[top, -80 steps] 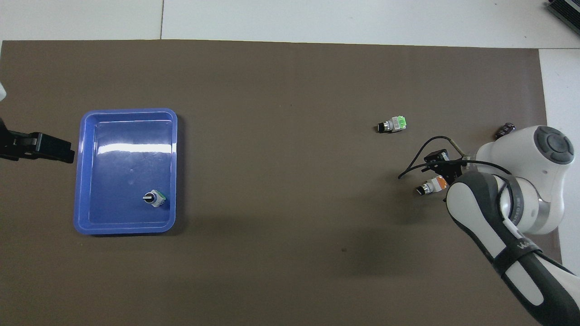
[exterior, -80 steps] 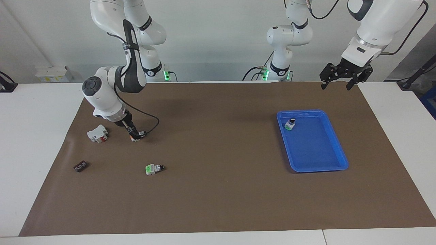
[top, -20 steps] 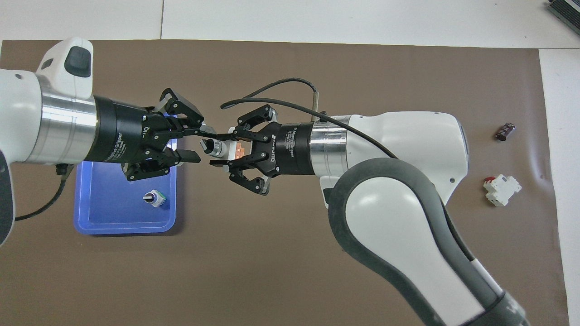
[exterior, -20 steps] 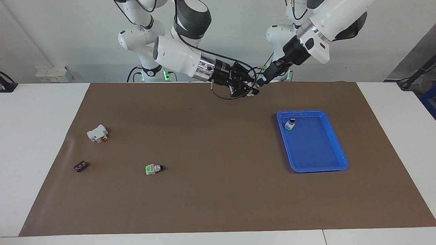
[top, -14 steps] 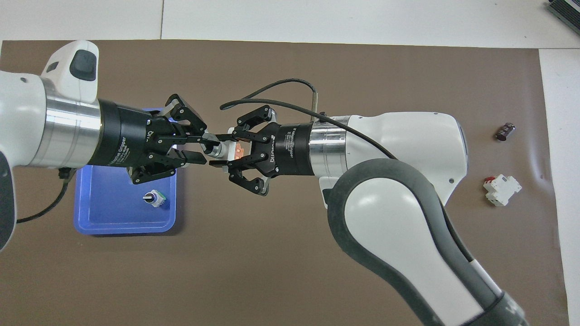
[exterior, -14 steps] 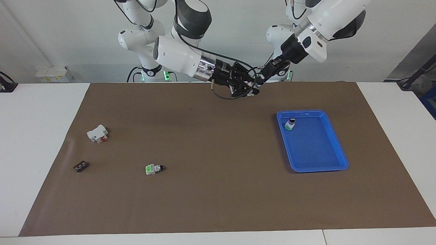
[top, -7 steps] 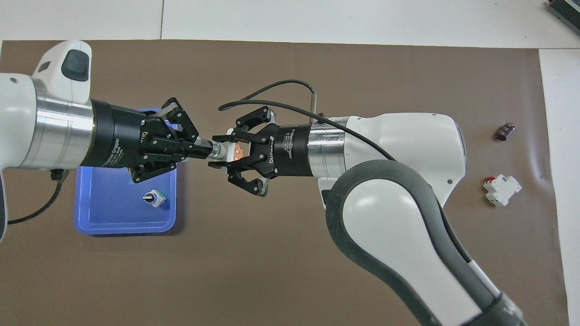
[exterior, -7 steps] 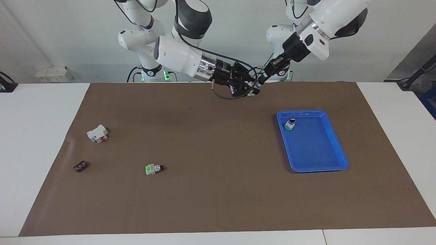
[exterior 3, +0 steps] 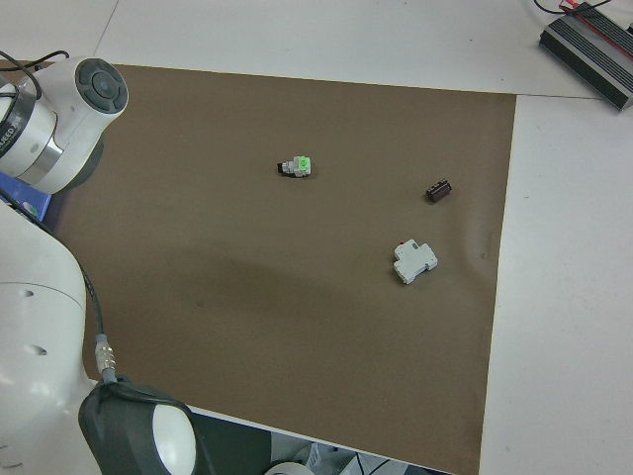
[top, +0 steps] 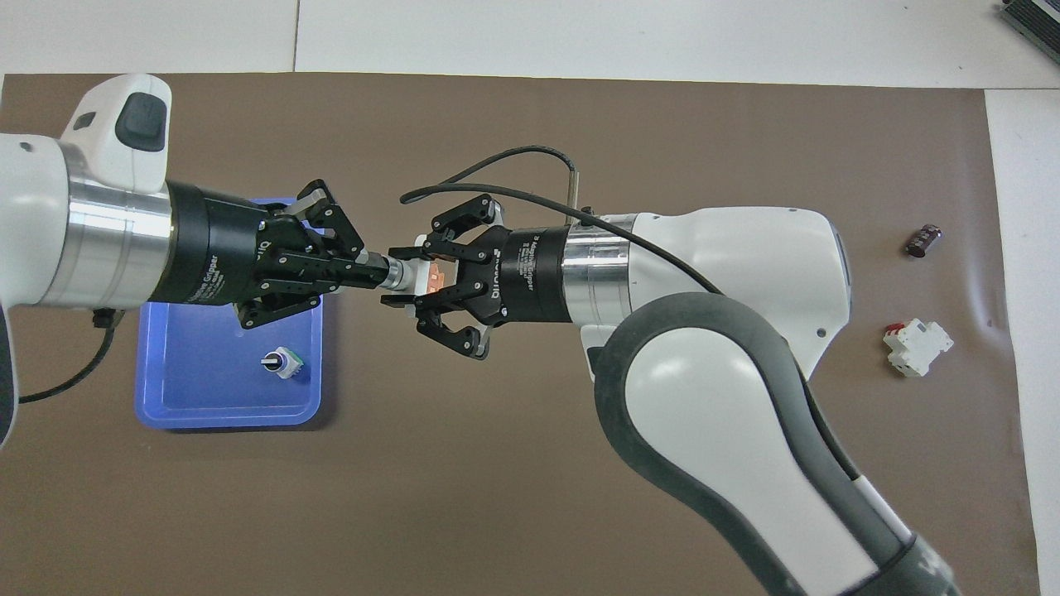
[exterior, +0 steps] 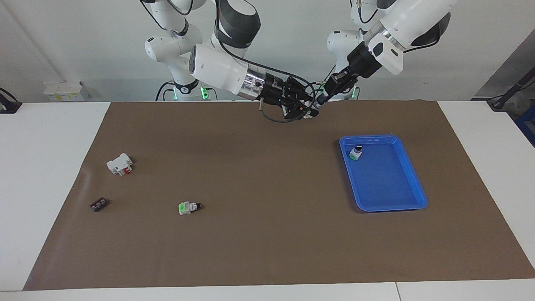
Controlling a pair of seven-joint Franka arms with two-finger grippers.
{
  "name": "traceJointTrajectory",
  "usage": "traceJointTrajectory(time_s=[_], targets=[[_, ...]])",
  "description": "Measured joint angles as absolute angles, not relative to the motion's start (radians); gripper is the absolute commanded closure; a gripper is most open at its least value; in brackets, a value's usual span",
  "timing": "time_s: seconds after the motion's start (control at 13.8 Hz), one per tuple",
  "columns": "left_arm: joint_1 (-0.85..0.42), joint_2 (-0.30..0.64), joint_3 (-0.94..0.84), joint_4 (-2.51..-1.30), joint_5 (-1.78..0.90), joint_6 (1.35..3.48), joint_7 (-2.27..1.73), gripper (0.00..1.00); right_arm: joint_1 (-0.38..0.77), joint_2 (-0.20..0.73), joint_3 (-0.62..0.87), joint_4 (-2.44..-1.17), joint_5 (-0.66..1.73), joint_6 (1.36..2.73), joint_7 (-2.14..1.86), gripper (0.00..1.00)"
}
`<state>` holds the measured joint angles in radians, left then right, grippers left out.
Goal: Turn and place switch with both arms
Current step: 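Close the left gripper on the switch held by the right gripper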
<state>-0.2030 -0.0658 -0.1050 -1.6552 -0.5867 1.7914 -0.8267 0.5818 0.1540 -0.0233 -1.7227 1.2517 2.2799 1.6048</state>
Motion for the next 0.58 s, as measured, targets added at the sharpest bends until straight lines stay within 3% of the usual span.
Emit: traceJointTrajectory(time_s=[0.07, 0.14, 0.58], targets=[[-0.203, -0.066, -0.105, -1.657, -0.587, 1.794, -0.826, 0.86, 0.582, 0.154, -0.023, -1.723, 1.252, 2.282, 1.605, 1.0], [-0.203, -0.066, -0.105, -1.658, -0.587, 1.796, -0.826, 0.98, 0.582, 0.154, -0.023, -1.724, 1.252, 2.283, 1.605, 1.0], [-0.203, -0.067, -0.107, -1.662, -0.587, 1.807, -0.795, 1.0, 0.583, 0.154, -0.023, -1.725, 1.252, 2.287, 1.605, 1.0]])
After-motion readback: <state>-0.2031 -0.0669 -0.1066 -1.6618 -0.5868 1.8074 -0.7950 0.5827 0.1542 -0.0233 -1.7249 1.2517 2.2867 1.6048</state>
